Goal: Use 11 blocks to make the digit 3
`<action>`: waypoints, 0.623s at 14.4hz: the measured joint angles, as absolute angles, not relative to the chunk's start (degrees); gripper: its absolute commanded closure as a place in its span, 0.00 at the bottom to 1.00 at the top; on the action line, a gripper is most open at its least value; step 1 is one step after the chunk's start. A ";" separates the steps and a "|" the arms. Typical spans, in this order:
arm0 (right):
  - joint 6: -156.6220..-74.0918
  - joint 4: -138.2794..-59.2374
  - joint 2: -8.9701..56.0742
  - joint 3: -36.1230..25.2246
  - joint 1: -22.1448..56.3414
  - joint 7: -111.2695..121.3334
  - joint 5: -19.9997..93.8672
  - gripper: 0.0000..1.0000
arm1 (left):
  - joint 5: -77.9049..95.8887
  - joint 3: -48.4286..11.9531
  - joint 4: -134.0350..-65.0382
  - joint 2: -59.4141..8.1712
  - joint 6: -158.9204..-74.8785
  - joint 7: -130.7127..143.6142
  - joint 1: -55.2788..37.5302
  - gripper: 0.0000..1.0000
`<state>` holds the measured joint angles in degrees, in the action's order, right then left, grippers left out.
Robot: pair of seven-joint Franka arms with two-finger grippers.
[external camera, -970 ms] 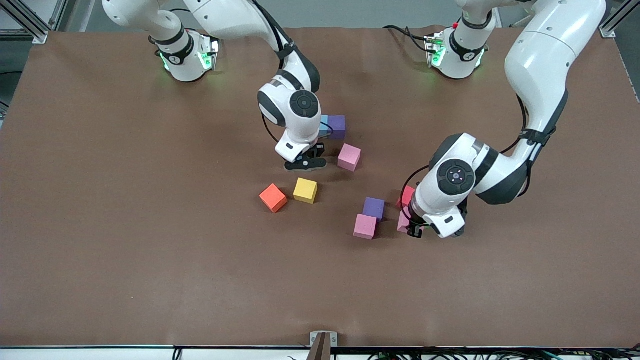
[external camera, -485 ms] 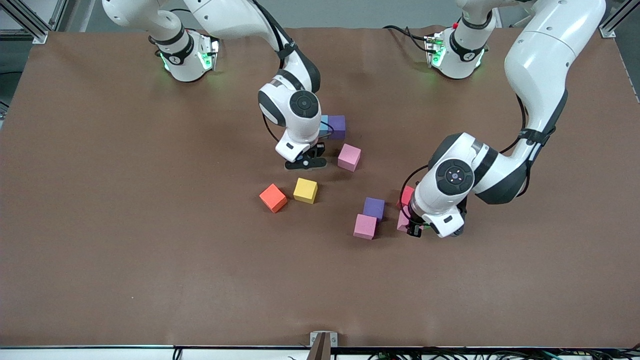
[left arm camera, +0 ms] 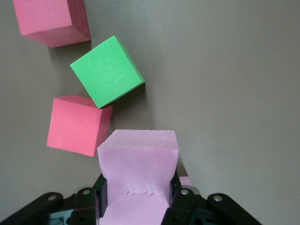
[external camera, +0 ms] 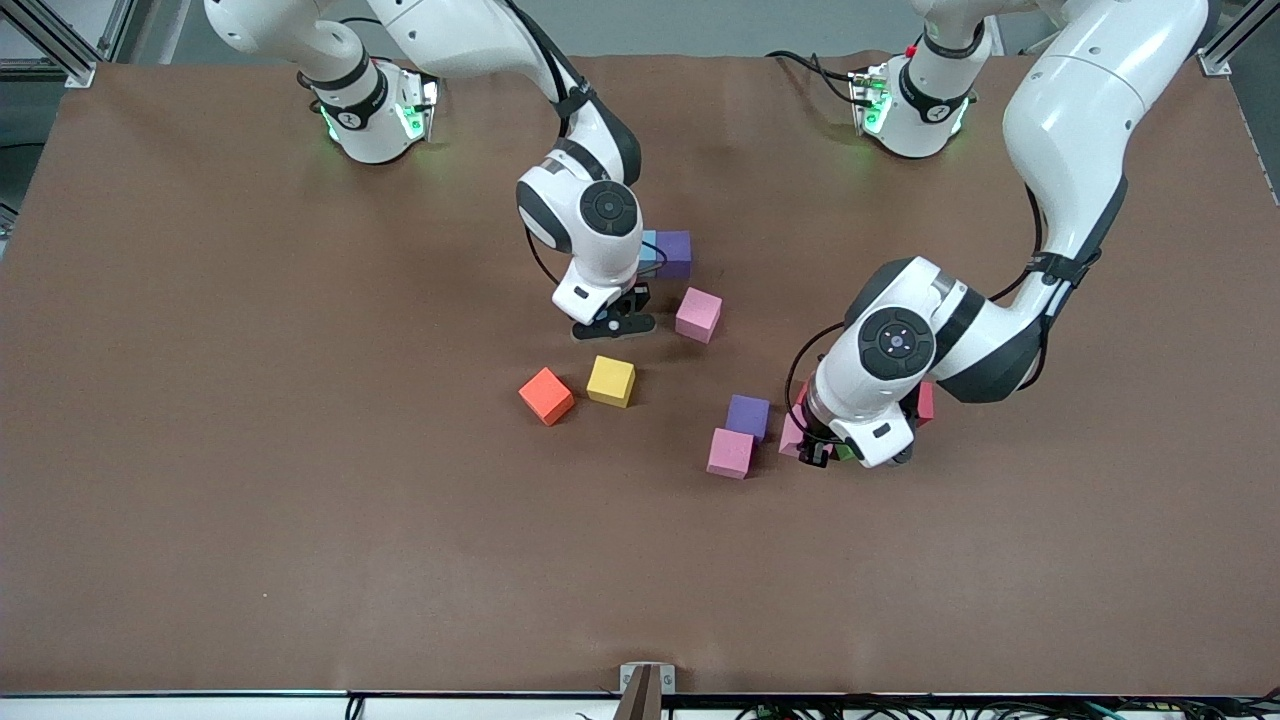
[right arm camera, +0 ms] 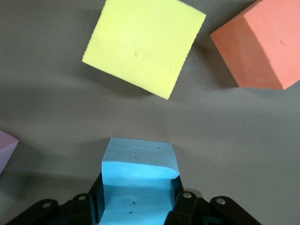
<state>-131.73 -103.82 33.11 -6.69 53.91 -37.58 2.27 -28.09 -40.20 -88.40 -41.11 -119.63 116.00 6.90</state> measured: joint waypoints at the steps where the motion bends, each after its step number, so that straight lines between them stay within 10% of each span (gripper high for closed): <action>1: -131.73 -103.82 33.11 -6.69 53.90 -37.57 2.27 0.89 | -28.09 -40.30 -88.40 -41.11 -119.52 116.42 6.90 0.70; 2: -131.73 -103.82 33.11 -6.69 53.89 -37.58 2.29 0.72 | -28.09 -40.38 -88.40 -41.11 -119.46 117.03 6.89 0.70; 3: -131.72 -103.82 33.11 -6.69 53.85 -37.58 2.33 0.01 | -28.09 -40.44 -88.40 -41.11 -119.43 117.26 6.87 0.70; 9: -130.57 -103.62 33.10 -6.91 53.40 -37.58 2.37 0.00 | -28.09 -41.12 -88.57 -41.11 -119.16 119.86 6.44 0.70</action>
<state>-130.57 -103.62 33.10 -6.91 53.40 -37.58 2.37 -28.09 -41.12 -88.57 -41.11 -119.16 119.86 6.44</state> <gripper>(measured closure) 0.018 0.489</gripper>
